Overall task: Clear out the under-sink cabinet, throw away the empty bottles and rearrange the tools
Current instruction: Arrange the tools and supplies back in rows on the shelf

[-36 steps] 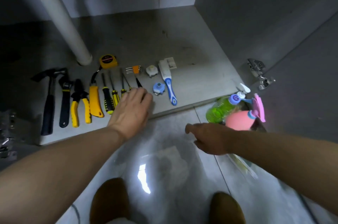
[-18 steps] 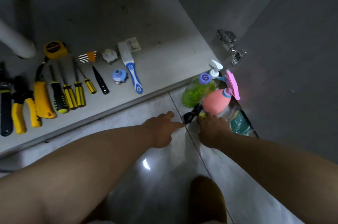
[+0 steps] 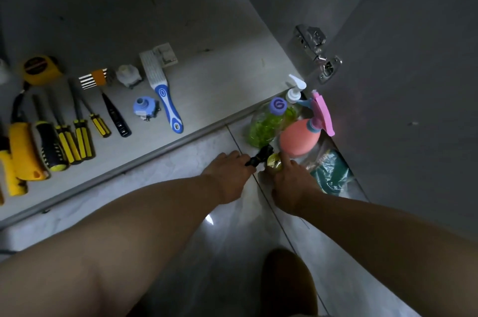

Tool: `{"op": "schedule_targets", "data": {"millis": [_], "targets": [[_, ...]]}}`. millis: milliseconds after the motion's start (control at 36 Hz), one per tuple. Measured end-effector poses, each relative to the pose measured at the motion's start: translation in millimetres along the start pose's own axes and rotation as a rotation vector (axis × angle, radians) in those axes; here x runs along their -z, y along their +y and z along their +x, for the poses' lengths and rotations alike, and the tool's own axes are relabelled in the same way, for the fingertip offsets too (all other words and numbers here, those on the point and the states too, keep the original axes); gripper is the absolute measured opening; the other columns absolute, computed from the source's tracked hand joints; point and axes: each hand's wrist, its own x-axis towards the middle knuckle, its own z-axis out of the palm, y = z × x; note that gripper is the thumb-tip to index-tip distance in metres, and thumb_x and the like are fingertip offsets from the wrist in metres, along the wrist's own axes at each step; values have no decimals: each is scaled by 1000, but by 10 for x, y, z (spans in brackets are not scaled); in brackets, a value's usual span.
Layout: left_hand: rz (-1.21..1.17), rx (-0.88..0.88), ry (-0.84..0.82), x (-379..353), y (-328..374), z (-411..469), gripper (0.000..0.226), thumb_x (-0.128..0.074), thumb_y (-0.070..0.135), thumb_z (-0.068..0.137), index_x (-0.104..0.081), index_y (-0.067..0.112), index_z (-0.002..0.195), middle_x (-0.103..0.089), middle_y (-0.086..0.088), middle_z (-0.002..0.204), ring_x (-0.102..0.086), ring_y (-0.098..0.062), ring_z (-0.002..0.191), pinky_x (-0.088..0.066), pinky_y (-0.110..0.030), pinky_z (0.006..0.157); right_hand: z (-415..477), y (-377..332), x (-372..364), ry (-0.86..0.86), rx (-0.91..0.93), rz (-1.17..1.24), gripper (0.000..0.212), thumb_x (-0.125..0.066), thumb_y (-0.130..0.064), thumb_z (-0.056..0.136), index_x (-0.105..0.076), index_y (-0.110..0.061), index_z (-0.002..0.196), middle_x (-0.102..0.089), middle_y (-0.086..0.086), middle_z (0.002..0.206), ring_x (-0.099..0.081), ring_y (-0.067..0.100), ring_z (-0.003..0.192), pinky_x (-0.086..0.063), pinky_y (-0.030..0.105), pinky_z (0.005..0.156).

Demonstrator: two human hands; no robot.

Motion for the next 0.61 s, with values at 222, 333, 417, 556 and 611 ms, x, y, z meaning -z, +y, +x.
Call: {"op": "schedule_targets", "data": {"millis": [222, 333, 417, 556, 611], "targets": [[-311, 44, 83, 22, -345, -318, 15, -56, 24, 96, -61, 21, 111, -54, 0, 111, -52, -18, 106, -47, -34, 86, 77, -24, -5, -34, 35, -3, 55, -56, -26, 86, -45, -31, 140, -35, 16, 130, -47, 37, 115, -46, 44, 95], [-352, 80, 141, 49, -461, -547, 7, -54, 27, 99, -56, 21, 100, -56, 2, 105, -52, -16, 101, -45, -29, 83, 74, -137, -30, -15, 90, -23, 57, -54, -26, 90, -39, -34, 144, -33, 16, 132, -48, 36, 111, -43, 41, 95], [-380, 110, 160, 115, -523, -723, 4, -52, 26, 97, -51, 22, 96, -56, 5, 100, -53, -16, 95, -49, -37, 84, 32, -239, -43, 15, 148, -30, 62, -58, -24, 88, -36, -37, 144, -32, 14, 131, -47, 34, 109, -42, 38, 91], [-365, 117, 281, 220, -564, -992, 9, -51, 29, 93, -42, 27, 92, -50, 11, 86, -47, -11, 78, -41, -30, 67, -74, -390, 45, 74, 239, 8, 61, -60, -9, 80, -37, -33, 131, -32, 8, 114, -47, 31, 94, -39, 34, 71], [-331, 100, 357, 278, -551, -1081, 11, -50, 31, 93, -40, 28, 92, -50, 10, 85, -45, -11, 75, -41, -30, 65, -119, -422, 86, 106, 260, 50, 59, -60, -7, 81, -36, -34, 128, -30, 5, 111, -49, 30, 87, -37, 32, 68]]}}
